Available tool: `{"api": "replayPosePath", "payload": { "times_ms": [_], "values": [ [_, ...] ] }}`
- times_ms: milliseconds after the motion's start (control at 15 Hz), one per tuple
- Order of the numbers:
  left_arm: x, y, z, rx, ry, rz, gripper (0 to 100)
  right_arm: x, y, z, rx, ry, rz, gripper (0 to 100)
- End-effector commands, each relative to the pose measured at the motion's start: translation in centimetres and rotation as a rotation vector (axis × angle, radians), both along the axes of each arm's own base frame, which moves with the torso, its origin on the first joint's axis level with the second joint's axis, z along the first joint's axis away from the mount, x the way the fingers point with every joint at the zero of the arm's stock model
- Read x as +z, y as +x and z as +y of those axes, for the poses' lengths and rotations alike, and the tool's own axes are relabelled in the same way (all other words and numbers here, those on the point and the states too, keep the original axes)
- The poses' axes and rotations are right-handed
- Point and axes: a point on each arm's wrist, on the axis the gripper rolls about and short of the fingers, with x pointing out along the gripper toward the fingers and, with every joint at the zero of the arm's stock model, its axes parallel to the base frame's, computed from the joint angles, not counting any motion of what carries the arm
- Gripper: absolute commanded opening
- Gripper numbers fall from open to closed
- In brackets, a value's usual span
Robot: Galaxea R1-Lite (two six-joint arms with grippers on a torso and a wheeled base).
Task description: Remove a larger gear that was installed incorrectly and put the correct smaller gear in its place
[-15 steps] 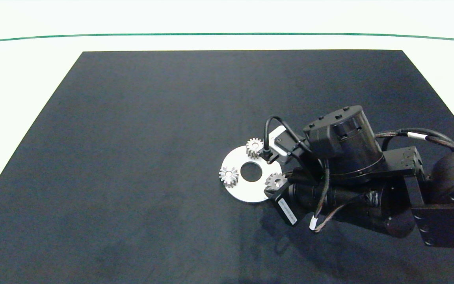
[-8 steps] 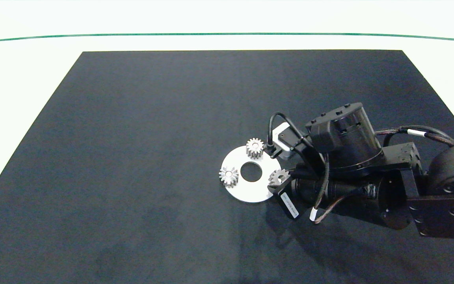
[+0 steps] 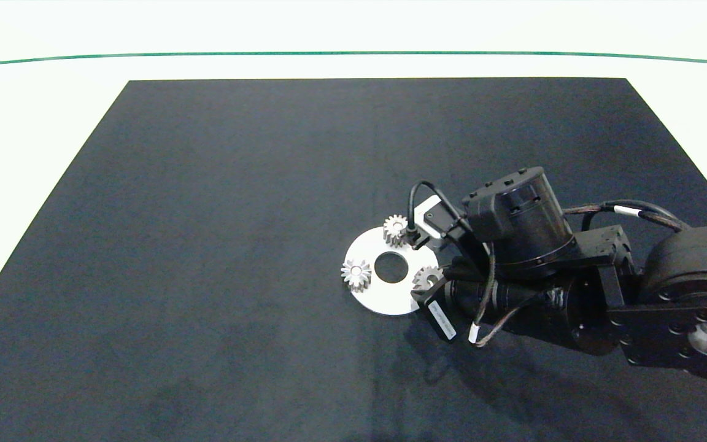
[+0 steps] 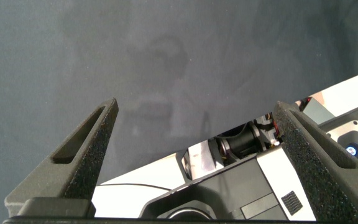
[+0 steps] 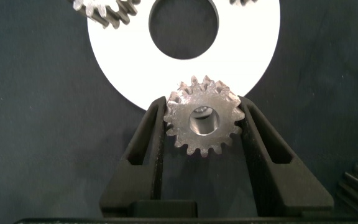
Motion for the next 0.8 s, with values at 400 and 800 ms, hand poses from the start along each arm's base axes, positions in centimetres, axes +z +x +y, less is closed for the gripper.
{"api": "replayPosePath", "payload": {
  "times_ms": [400, 800],
  "values": [
    [-0.2, -0.2, 0.1, 0.001, 0.001, 0.0, 100, 0.0, 0.8, 0.7, -0.004, 0.006, -0.005, 25],
    [-0.5, -0.3, 0.1, 0.001, -0.001, 0.0, 100, -0.8, 0.9, 0.9, -0.014, -0.002, 0.021, 25]
  ]
}}
